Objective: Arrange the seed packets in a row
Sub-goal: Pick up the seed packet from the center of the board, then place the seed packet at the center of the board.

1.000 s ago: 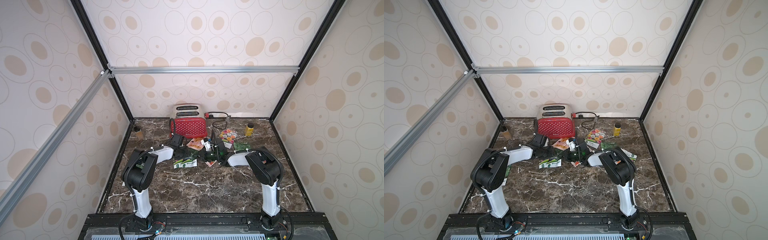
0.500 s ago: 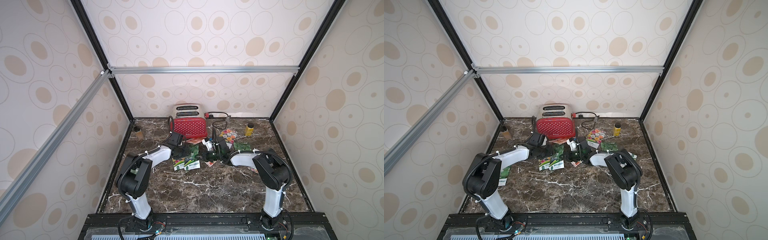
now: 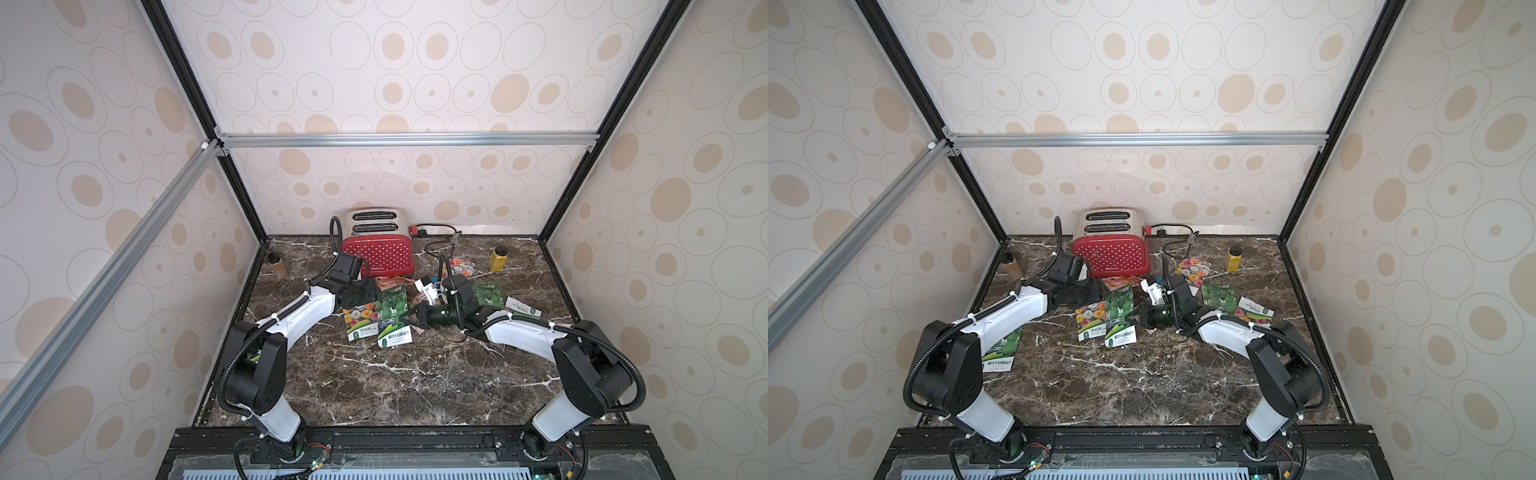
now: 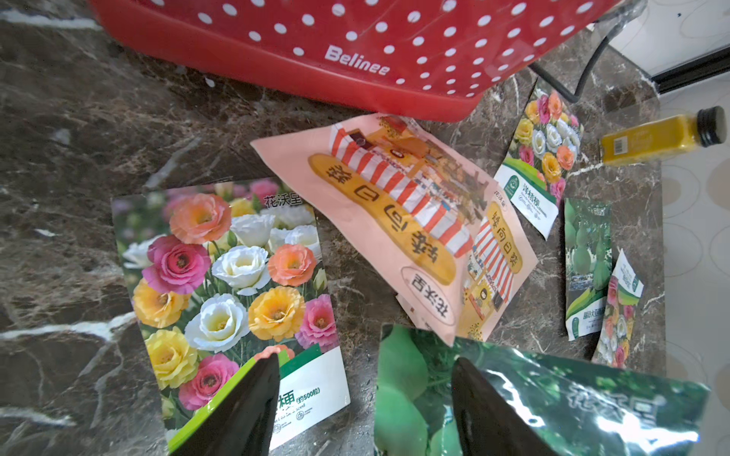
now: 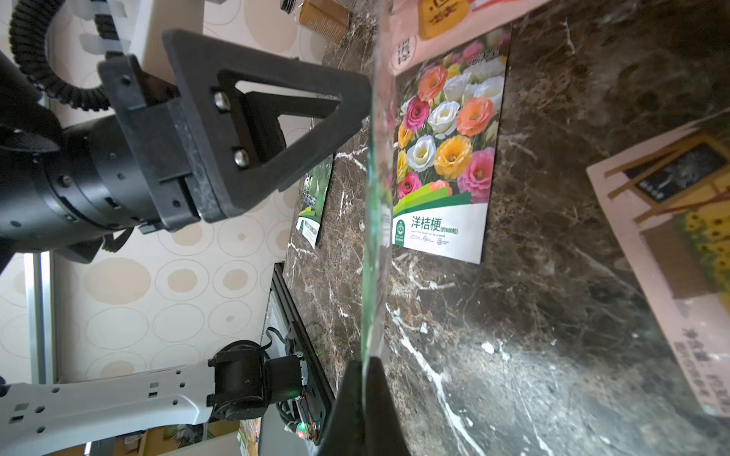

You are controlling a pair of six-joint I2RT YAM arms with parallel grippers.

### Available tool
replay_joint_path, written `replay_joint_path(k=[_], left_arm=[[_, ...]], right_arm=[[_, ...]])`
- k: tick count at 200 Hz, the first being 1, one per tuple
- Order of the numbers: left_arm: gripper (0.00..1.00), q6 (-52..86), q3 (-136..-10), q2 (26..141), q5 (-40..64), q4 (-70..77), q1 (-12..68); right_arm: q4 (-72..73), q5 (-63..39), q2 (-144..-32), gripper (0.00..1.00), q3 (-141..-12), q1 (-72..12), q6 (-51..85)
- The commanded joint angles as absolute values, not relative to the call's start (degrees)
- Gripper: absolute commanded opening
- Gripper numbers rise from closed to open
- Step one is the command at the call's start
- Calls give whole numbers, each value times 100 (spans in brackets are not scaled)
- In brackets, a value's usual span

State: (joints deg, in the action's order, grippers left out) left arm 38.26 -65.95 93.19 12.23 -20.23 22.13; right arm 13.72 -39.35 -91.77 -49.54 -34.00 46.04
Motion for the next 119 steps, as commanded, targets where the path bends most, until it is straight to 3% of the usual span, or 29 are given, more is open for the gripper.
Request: replay_joint_path(k=[1, 68, 119], left_arm=[[71, 3718, -6745, 8971, 1038, -2333, 2084], [75, 3552, -6383, 8053, 938, -2866, 1368], [76, 3357, -6299, 7673, 1043, -3211, 832]], right_arm=[[1564, -4042, -8886, 0, -4705, -3402, 4864], [1601, -3979, -8720, 0, -5028, -3767, 5229], [1863, -3688, -9631, 0, -5902, -4609, 5388]])
